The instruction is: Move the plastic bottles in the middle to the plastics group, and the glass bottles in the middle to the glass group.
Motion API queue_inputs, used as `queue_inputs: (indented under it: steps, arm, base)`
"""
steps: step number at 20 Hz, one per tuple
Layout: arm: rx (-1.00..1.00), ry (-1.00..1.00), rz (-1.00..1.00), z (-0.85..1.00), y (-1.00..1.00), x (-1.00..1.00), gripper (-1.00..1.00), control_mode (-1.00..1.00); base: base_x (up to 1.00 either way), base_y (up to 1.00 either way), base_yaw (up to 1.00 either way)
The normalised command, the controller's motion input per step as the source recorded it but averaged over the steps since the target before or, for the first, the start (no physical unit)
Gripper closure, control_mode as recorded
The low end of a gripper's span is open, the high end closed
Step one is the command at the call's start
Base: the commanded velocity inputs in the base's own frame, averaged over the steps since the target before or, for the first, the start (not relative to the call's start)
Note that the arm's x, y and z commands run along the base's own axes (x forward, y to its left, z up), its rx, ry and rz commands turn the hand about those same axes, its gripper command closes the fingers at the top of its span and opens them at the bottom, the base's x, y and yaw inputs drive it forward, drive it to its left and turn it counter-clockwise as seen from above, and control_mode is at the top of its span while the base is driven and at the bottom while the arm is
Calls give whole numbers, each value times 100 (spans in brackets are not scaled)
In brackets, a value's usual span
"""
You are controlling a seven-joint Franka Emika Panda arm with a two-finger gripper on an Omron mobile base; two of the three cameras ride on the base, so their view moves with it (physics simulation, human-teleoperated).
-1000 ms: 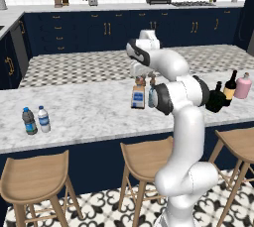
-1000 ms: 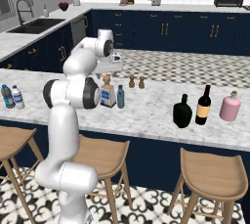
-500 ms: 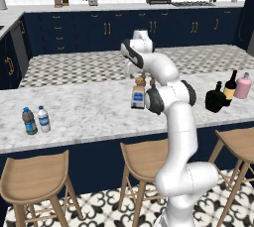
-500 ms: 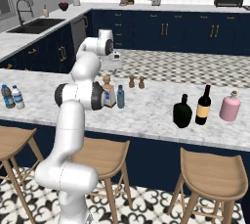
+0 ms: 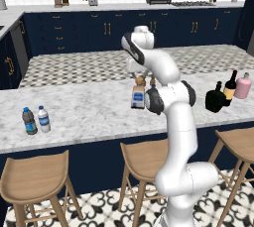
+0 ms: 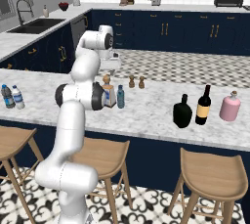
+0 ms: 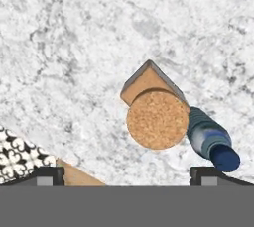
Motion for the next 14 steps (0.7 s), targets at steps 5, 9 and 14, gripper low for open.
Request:
queue_inputs:
  steps: [5,9,14]
  arm:
    - [0,-39,5,-29,-18,-100,-100,-100]
    - [-1,-57,10,7,-3,-43,-100,-100]
    - [1,-33,2,-23,5,35,-100,-100]
  base:
    - [0,0,0]
    - [0,0,0]
    - [0,0,0]
